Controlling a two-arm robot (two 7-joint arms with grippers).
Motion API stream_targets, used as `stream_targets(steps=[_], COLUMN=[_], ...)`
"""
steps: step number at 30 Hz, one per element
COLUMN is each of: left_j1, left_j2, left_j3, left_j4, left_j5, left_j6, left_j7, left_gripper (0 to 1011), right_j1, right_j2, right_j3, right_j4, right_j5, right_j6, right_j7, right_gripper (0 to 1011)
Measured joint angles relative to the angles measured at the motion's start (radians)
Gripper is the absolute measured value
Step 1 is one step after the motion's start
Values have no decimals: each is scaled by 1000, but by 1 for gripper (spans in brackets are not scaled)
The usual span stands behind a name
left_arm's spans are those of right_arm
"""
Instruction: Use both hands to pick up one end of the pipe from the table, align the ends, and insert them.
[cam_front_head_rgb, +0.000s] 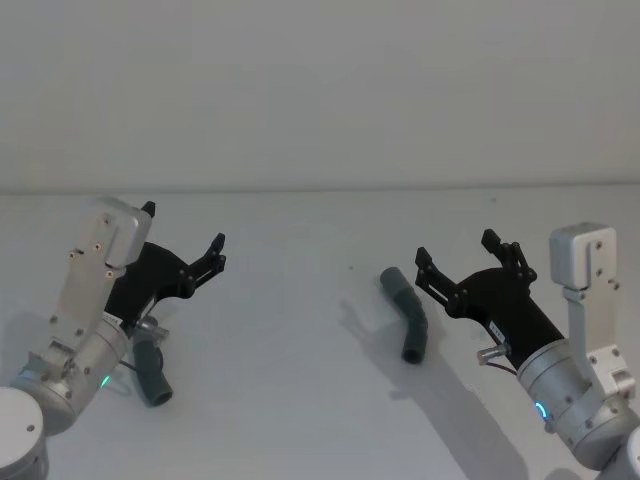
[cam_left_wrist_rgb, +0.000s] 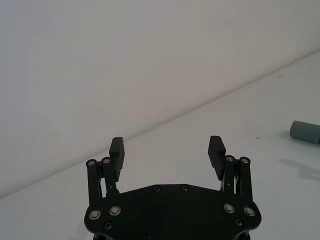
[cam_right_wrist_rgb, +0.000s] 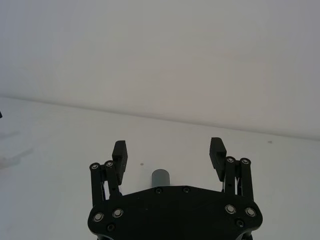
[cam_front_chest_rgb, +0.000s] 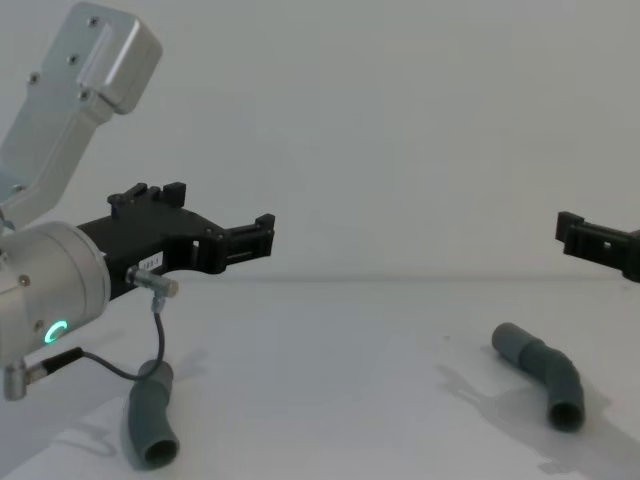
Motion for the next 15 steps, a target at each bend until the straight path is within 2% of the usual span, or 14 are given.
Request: stream_targets(steps=[15], left_j1=[0], left_j2=[0], left_j3=[0], left_j4=[0], left_j5=[0], left_j6=[0], left_j7=[0], left_gripper=[1001], right_j1=[0], right_j2=[0], right_j3=[0], right_j4=[0], right_j5=[0], right_j6=[0], right_j7=[0], right_gripper=[1002])
